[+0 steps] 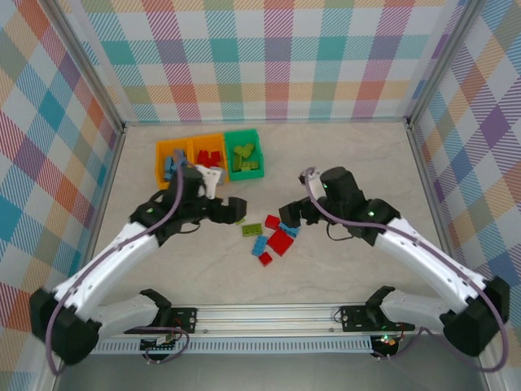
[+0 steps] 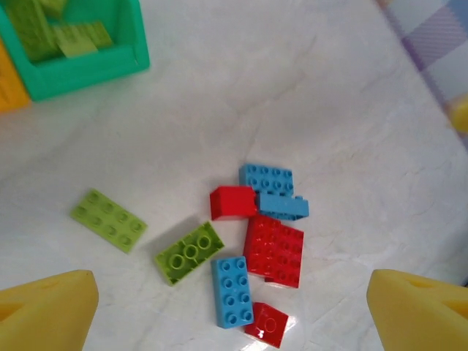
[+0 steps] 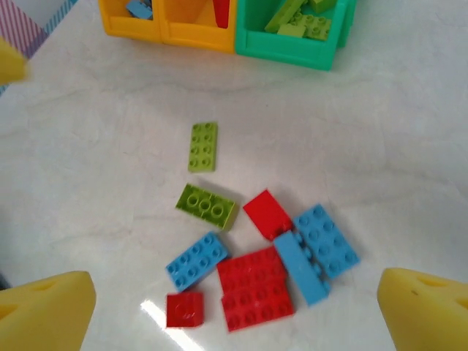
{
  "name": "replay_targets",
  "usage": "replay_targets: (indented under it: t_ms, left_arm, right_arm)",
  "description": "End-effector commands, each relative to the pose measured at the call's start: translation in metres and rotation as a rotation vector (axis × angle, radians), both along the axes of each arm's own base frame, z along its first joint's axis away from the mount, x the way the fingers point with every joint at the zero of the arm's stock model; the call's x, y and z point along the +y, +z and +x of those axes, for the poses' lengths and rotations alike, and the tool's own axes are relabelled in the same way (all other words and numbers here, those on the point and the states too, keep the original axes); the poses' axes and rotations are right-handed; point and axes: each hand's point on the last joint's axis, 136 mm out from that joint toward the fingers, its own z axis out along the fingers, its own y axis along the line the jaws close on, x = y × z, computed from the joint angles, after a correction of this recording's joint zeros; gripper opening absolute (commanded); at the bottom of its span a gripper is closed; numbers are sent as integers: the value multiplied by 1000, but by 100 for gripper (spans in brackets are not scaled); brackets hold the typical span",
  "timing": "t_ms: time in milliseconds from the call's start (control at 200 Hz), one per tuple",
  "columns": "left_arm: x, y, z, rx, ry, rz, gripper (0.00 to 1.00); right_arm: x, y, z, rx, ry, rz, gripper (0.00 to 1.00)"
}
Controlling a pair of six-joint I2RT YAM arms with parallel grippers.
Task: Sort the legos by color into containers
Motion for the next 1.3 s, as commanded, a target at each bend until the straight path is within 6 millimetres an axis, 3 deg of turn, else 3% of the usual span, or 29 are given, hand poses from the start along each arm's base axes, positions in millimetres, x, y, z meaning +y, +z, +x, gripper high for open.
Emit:
replay_targets:
  t_ms: [0, 140, 250, 410, 555, 990, 1295]
  left_arm:
    - [-26, -32, 6, 113, 51, 74, 94]
    - [-65, -78, 13, 215, -3, 152, 90]
    - [-86, -100, 27, 249, -20, 140, 89]
    - [-98, -129, 45, 268, -39, 217, 85]
    - [-113, -143, 46, 314, -96, 219, 84]
    - [-98, -179, 51, 353, -65, 317, 71]
    - [-72, -185, 56, 320, -2, 395, 55]
  right_arm:
    - [-12, 0, -15, 36, -28, 11, 100]
    - [-22, -5, -17, 45, -68, -10, 100]
    - [-22, -8, -17, 55, -77, -3, 100]
    - [-22, -11, -17, 59, -86, -1, 100]
    - [-25, -13, -18, 59, -96, -2, 100]
    - [-30, -9, -21, 53, -116, 13, 100]
    - [-28, -9, -19, 56, -116, 17, 100]
